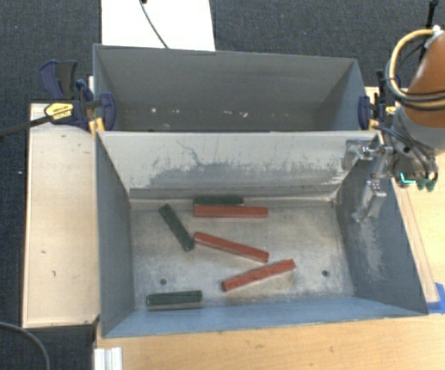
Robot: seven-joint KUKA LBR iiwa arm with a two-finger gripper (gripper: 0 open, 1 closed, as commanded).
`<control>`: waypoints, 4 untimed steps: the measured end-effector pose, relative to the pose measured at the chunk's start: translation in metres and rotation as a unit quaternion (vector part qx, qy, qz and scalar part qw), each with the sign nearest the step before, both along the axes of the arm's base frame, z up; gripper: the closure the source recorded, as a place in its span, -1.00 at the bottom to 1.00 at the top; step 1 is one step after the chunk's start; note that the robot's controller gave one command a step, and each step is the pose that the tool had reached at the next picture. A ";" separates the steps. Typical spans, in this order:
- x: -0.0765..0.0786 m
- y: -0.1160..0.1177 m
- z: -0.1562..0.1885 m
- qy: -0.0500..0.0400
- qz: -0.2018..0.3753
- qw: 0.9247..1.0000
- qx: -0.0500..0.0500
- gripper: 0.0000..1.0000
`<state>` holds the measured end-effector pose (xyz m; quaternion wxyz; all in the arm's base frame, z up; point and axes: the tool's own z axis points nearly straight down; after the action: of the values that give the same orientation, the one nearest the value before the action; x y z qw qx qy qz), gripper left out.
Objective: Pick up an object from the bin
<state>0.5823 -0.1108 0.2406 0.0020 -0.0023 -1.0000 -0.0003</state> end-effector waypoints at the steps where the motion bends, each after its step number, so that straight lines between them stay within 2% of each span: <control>1: 0.000 0.095 -0.109 0.000 0.040 0.999 0.002 -1.00; 2: -0.022 0.111 -0.099 -0.003 0.156 0.988 0.001 -1.00; 3: -0.063 0.135 -0.175 0.002 0.180 0.984 0.002 -1.00; 4: -0.060 0.133 -0.170 -0.003 0.180 0.984 0.000 1.00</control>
Offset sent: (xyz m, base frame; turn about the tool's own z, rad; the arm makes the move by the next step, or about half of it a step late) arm 0.0013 0.0897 -0.1046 -0.0742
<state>0.5223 0.0220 0.0704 -0.0010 0.1782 -0.9840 -0.0002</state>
